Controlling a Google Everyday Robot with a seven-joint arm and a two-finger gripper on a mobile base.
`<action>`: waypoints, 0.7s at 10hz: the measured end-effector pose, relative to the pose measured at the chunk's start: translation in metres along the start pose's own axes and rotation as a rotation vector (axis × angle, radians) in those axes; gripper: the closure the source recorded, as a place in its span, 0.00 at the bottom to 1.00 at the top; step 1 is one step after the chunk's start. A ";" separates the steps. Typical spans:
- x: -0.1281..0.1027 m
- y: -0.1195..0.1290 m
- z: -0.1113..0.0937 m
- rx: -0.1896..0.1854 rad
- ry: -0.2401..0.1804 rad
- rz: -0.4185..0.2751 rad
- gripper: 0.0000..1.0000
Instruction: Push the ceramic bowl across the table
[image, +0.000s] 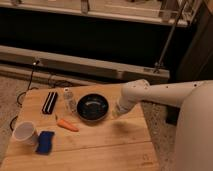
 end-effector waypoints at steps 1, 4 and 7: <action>-0.007 -0.002 0.001 -0.005 -0.012 -0.002 0.94; -0.008 -0.002 0.001 -0.006 -0.014 -0.003 0.94; -0.007 -0.002 0.001 -0.008 -0.012 -0.003 0.94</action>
